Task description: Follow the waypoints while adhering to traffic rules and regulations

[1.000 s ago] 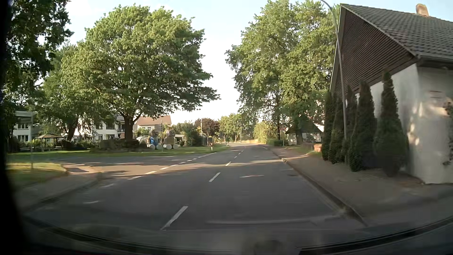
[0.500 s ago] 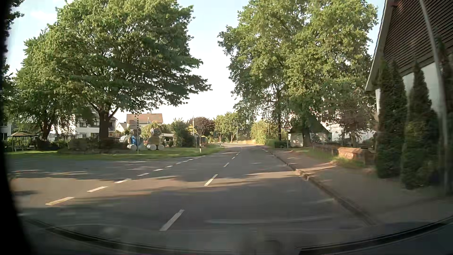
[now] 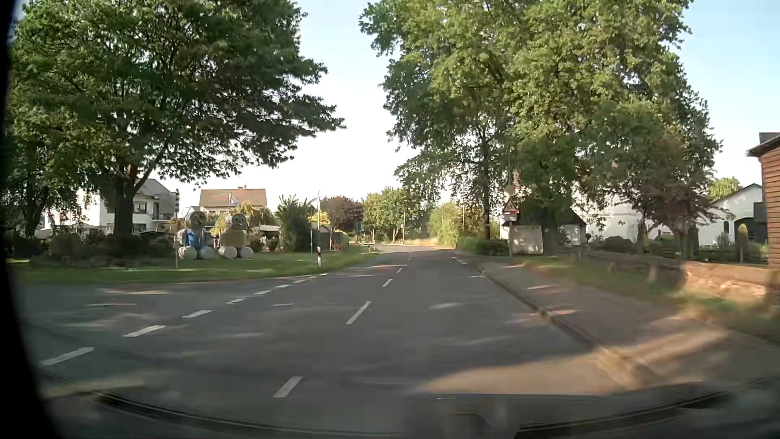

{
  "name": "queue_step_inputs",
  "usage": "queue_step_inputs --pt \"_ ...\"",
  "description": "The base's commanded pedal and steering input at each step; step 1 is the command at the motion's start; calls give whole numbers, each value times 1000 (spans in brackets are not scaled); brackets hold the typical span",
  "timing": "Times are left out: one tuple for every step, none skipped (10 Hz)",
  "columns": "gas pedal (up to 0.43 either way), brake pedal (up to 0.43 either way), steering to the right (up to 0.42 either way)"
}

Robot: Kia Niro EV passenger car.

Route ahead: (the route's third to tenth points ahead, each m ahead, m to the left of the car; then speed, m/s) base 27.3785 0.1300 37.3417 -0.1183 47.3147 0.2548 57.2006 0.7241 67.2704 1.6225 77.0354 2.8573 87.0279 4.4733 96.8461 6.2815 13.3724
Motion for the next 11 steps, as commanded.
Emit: queue_step_inputs --pt "150 6 7" --pt "150 6 7" --pt "150 6 7" --pt "150 6 7" --pt "150 6 7" --pt "150 6 7" --pt "150 6 6" --pt "150 6 6" --pt "150 6 6" --pt "150 6 6" --pt "150 6 5"
